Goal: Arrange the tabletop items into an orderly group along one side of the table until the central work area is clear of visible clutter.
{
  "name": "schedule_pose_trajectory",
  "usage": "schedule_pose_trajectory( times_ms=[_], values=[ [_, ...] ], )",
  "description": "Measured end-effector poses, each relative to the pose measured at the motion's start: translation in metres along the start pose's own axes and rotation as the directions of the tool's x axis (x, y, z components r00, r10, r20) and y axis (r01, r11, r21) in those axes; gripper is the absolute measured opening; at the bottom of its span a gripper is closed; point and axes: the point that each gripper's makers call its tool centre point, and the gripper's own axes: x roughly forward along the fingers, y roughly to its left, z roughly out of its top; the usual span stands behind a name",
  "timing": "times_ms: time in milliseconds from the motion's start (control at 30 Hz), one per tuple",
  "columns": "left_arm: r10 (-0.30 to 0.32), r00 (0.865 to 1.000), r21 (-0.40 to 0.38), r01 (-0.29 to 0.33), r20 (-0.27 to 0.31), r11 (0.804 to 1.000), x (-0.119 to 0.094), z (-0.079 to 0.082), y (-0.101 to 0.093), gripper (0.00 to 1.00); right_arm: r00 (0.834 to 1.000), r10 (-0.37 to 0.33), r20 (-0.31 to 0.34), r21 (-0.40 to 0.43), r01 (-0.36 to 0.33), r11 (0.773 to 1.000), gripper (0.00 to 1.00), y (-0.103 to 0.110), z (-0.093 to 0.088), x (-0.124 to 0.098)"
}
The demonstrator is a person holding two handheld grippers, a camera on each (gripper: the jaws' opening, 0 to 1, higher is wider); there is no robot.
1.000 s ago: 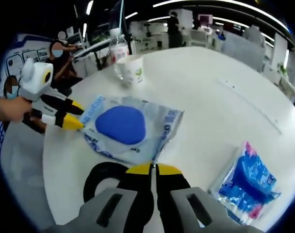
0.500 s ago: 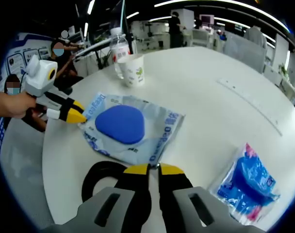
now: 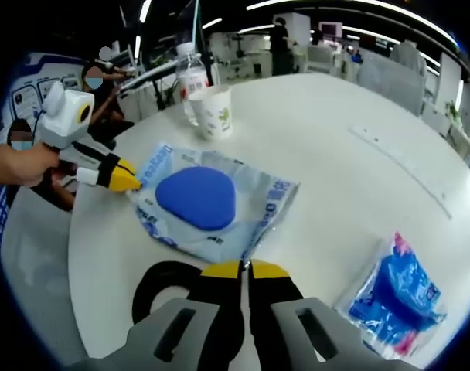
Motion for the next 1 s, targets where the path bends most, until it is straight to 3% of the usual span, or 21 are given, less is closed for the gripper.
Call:
schedule_pose_trajectory(
  times_ms=[467, 1000],
  values=[
    [-0.002, 1.000, 0.048, 0.001, 0.028, 0.999, -0.008, 0.018, -0.001, 0.00, 0.999, -0.012, 0.037, 0.025, 0.011, 1.000, 0.00, 0.001, 0.008, -0.012],
    [-0.024, 0.998, 0.125, 0.017, 0.055, 0.992, -0.014, 0.044, -0.016, 0.00, 0.994, -0.059, 0.091, 0.061, 0.054, 0.997, 0.00, -0.004, 0.015, -0.042]
  ],
)
